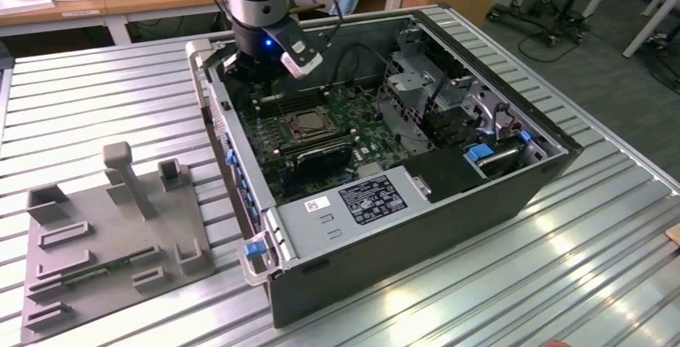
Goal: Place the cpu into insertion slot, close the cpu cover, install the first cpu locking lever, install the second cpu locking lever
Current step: 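Install the first cpu locking lever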
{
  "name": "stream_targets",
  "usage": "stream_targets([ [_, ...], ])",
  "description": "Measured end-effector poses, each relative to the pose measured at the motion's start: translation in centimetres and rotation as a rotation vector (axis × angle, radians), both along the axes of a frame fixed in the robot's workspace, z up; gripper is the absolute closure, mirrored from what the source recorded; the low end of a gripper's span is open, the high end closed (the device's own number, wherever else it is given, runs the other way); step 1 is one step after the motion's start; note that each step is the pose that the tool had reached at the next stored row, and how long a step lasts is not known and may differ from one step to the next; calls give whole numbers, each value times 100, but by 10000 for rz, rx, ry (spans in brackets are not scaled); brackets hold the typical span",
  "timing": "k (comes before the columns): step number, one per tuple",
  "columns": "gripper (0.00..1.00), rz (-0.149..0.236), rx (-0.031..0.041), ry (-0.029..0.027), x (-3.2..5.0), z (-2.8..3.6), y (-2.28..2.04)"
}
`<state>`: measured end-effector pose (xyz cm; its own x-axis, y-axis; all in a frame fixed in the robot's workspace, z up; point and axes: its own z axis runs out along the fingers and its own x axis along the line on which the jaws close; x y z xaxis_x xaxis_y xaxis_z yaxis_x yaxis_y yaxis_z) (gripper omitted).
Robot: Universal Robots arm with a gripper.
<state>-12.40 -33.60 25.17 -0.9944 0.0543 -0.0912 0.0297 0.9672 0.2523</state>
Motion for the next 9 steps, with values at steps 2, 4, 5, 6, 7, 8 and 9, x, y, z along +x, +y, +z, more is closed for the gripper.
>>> stream_targets([
  [2,89,0,0,0,26,-3,5],
  [4,89,-1,0,0,58,-5,10],
  [5,89,0,0,0,76,-6,12],
  [6,89,0,-1,0,98,-7,13],
  [7,89,0,-1,0,120,-7,14],
  [8,89,1,0,-1,144,-8,15],
  [9,89,0,0,0,169,-9,15],
])
